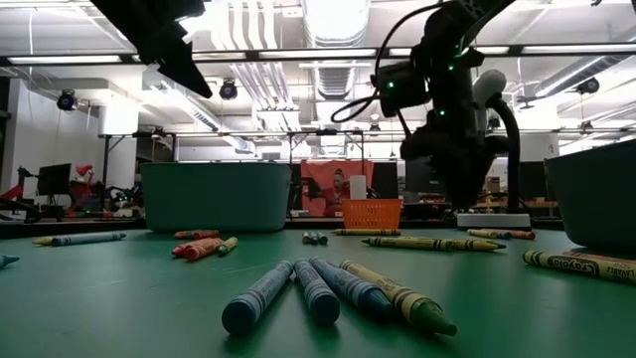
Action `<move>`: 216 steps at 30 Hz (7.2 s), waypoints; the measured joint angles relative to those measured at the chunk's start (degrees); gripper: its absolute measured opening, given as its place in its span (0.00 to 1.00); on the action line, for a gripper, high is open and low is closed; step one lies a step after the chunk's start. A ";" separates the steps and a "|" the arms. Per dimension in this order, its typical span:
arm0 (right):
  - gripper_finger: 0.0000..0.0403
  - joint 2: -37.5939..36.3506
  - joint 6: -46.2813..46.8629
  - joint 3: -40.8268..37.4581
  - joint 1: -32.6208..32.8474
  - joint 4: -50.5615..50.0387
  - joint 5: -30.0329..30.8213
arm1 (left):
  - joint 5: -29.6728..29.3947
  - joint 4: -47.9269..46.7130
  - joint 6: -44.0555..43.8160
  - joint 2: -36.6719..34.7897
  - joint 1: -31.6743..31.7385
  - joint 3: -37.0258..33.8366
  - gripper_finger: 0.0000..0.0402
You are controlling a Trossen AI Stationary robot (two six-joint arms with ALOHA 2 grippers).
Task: Sort crayons
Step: Put the blue crayon into the orange bin
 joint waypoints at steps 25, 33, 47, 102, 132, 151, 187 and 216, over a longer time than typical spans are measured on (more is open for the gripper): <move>0.31 -0.04 2.89 -5.36 1.36 1.94 0.59 | 0.02 -0.02 0.00 -0.02 -0.02 -0.83 0.40; 0.31 -0.04 2.61 -6.46 1.36 2.98 0.70 | 0.02 0.00 -0.02 -0.02 -0.02 -0.83 0.40; 0.31 -0.04 2.69 -8.57 1.36 5.10 1.18 | 0.02 0.02 -0.02 -0.02 -0.02 -0.83 0.40; 0.31 -0.13 3.58 -7.54 1.86 7.50 -0.95 | 0.02 0.00 -0.44 -0.03 -0.02 -0.83 0.40; 0.29 -0.11 3.46 -11.38 1.86 14.37 0.13 | 0.02 0.02 -1.33 -0.04 -0.02 -0.83 0.40; 0.03 -0.11 2.11 -11.31 1.88 15.19 0.02 | 0.03 0.02 -1.33 -0.04 -0.02 -0.83 0.40; 0.02 9.32 -19.93 24.23 -9.15 14.92 3.69 | 0.13 -2.94 -6.30 -9.06 -0.70 -2.33 0.40; 0.21 25.93 -22.21 36.13 -15.56 10.44 4.17 | 0.07 -4.31 -7.44 -11.28 -0.70 -2.34 0.40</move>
